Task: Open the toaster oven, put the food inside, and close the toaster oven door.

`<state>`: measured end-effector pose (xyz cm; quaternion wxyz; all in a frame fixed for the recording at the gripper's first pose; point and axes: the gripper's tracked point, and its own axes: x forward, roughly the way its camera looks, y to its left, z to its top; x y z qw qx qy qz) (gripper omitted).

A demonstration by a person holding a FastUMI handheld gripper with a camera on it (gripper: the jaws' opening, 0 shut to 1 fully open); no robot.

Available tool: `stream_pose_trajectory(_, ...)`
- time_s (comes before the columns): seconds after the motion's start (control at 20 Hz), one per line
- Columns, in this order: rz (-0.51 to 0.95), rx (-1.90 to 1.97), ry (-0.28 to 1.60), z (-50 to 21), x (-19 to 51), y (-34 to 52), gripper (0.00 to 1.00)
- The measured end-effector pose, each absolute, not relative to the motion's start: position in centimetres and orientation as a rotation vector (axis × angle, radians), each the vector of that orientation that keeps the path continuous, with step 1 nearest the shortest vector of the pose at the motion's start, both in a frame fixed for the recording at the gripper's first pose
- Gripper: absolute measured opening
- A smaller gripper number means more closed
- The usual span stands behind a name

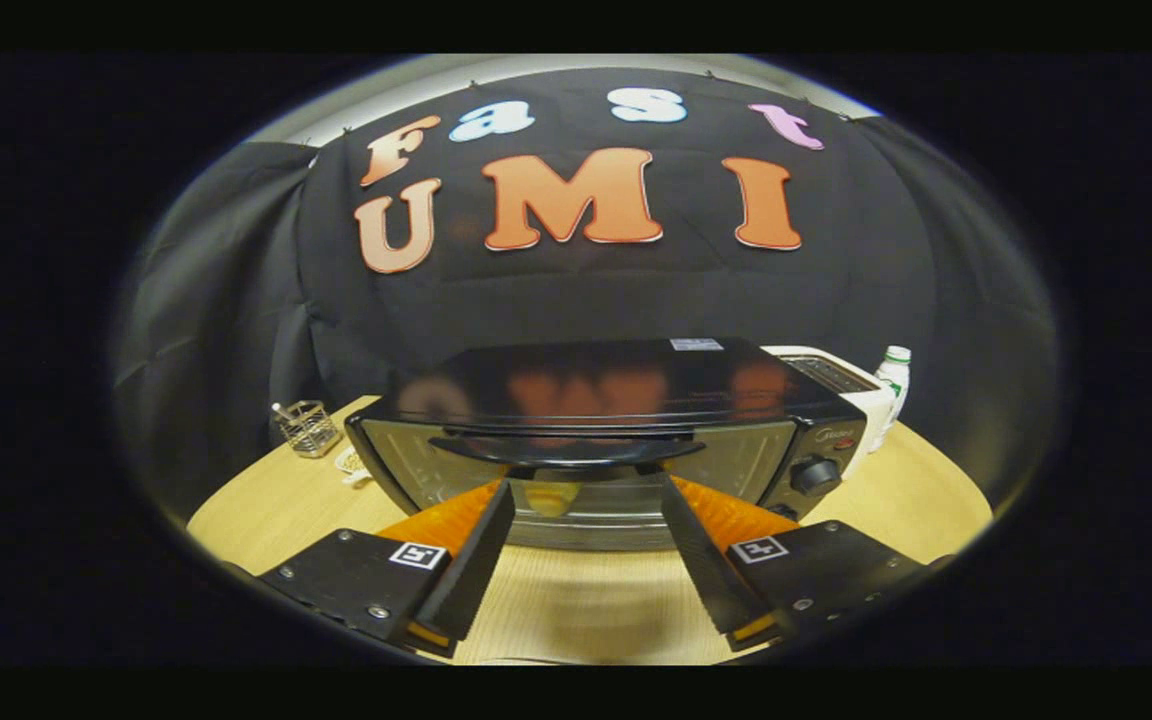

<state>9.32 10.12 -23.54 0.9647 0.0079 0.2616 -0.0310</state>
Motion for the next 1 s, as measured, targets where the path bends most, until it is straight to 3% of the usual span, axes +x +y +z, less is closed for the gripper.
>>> stream_pose_trajectory(0.65, -0.045, -0.006, 0.085, -9.6, 4.6, 7.9, 0.91)
stream_pose_trajectory(1.0, 0.016, -0.02, 0.003, -4.9, 1.8, 8.6, 0.93)
